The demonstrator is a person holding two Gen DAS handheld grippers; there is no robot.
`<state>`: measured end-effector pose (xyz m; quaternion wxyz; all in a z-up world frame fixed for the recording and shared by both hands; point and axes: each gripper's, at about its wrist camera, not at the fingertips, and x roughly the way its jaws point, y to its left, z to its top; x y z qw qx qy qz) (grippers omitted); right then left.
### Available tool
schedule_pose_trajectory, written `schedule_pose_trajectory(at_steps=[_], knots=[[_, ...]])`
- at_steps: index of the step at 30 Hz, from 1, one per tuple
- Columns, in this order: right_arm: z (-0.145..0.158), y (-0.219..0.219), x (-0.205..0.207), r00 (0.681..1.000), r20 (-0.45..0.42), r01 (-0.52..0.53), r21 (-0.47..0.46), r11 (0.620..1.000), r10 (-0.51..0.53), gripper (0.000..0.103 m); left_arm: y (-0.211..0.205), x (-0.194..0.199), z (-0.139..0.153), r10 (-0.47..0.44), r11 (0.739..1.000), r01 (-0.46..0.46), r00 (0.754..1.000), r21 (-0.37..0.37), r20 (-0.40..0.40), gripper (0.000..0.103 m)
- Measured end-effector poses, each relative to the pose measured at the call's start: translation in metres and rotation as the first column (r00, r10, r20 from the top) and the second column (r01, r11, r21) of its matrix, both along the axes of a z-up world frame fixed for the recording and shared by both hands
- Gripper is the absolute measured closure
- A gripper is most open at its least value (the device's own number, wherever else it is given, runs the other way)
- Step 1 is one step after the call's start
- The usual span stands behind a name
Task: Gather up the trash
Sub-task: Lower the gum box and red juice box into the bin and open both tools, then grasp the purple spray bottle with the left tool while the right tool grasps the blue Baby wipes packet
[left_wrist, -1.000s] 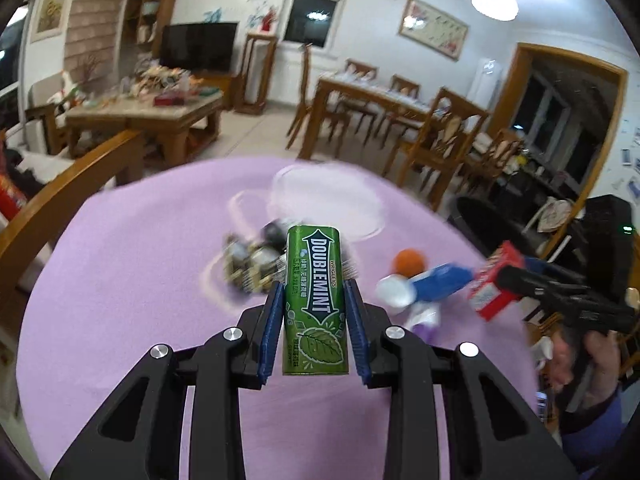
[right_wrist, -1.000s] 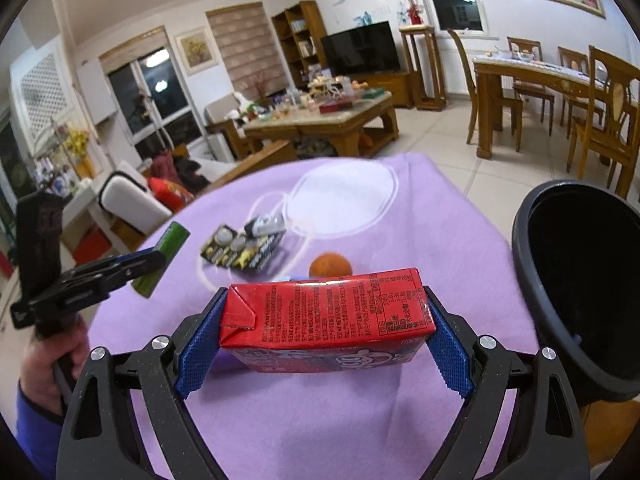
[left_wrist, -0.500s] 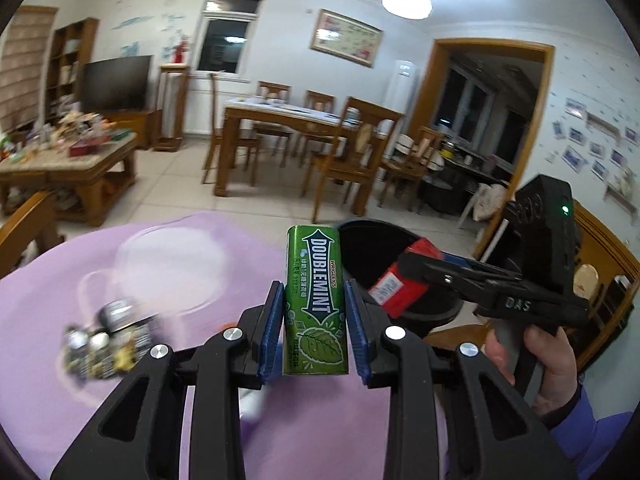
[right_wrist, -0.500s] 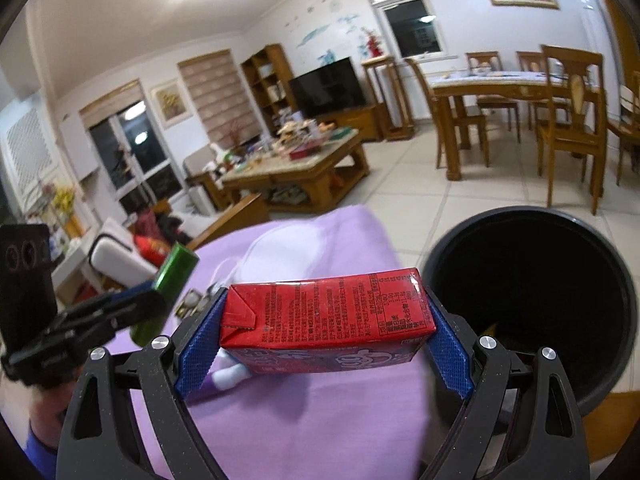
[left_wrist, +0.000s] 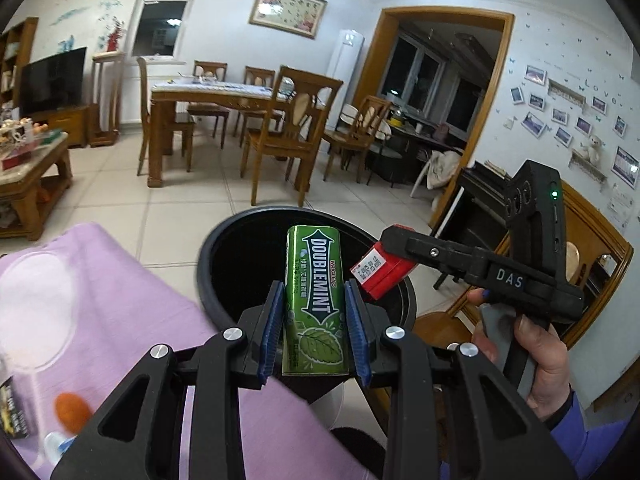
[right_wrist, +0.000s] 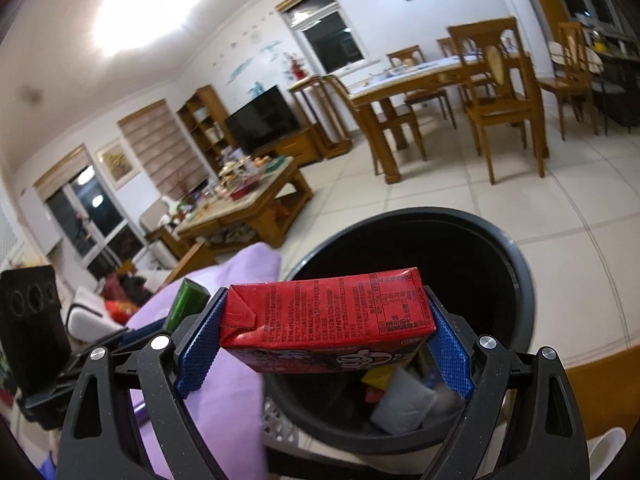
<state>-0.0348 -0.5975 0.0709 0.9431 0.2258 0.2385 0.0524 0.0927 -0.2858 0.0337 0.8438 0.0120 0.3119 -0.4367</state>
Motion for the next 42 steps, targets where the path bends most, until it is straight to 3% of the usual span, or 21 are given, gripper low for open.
schedule_pose_trajectory(at_steps=[12, 23, 24, 26, 28, 30, 31, 35, 42], knots=[[-0.037, -0.031, 0.027, 0.999, -0.047, 0.027, 0.048, 0.998, -0.025, 0.014, -0.03, 0.015, -0.031, -0.019, 0.996, 0.024, 0.998, 0.089, -0.053, 0.072], [-0.049, -0.028, 0.035, 0.998, -0.062, 0.022, 0.064, 0.998, -0.019, 0.014, -0.038, 0.02, -0.043, -0.005, 0.992, 0.015, 0.997, 0.127, -0.078, 0.07], [-0.049, -0.027, 0.036, 0.998, -0.063, 0.022, 0.065, 0.998, -0.018, 0.014, -0.036, 0.018, -0.043, -0.002, 0.991, 0.012, 0.997, 0.133, -0.079, 0.069], [-0.049, -0.026, 0.037, 0.998, -0.064, 0.026, 0.061, 0.998, -0.022, 0.014, -0.036, 0.017, -0.039, 0.003, 0.99, 0.007, 0.997, 0.14, -0.072, 0.057], [-0.049, -0.026, 0.037, 0.998, -0.064, 0.025, 0.06, 0.998, -0.021, 0.014, -0.033, 0.013, -0.034, 0.015, 0.99, -0.009, 0.999, 0.14, -0.047, 0.039], [-0.047, -0.022, 0.036, 0.998, -0.061, 0.022, 0.054, 0.998, -0.019, 0.011, -0.029, 0.007, -0.028, 0.012, 0.991, -0.008, 0.999, 0.136, -0.034, 0.038], [-0.045, -0.018, 0.034, 0.998, -0.055, 0.021, 0.054, 0.998, -0.018, 0.005, -0.028, 0.005, -0.025, 0.01, 0.991, -0.006, 0.999, 0.135, -0.033, 0.038], [-0.037, -0.007, 0.033, 0.999, -0.047, 0.014, 0.039, 0.999, -0.013, 0.005, -0.012, -0.006, -0.014, 0.017, 0.992, -0.015, 1.0, 0.121, -0.018, 0.029], [-0.019, 0.044, 0.036, 0.997, -0.042, -0.067, -0.013, 0.998, 0.066, 0.005, 0.049, -0.028, 0.0, 0.073, 0.991, -0.073, 0.997, 0.111, 0.007, 0.029]])
